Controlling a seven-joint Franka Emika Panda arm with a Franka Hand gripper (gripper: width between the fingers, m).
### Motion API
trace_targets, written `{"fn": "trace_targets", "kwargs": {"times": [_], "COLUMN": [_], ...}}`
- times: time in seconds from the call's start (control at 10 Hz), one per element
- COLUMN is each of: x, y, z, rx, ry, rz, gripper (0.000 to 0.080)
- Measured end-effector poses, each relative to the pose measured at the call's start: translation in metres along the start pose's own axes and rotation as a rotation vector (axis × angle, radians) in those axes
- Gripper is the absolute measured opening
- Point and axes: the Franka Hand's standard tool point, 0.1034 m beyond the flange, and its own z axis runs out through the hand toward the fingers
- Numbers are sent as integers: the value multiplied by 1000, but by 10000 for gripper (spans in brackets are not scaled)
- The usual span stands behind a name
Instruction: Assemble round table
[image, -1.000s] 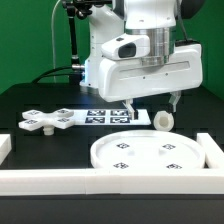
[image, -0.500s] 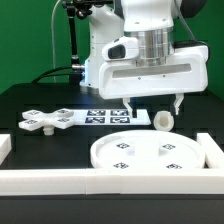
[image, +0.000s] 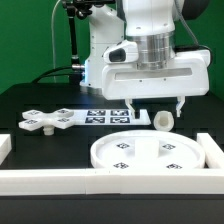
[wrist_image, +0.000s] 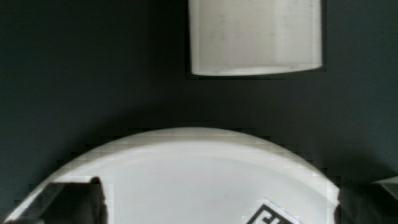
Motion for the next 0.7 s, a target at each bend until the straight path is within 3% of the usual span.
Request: {"fn": "trace_targets", "kwargs": {"times": [0.1,0.3,0.4,0.5,0.7], "x": [-9,-10,-6,-13,-13], "y": [-1,-12,-13,-10,-9], "z": [4,5,7,7,8], "rx": [-8,5,9,2,0], "ry": [-84,-247,-269,-364,-490], "rz": [16,50,37,39,41], "gripper": [649,649,649,649,649]}}
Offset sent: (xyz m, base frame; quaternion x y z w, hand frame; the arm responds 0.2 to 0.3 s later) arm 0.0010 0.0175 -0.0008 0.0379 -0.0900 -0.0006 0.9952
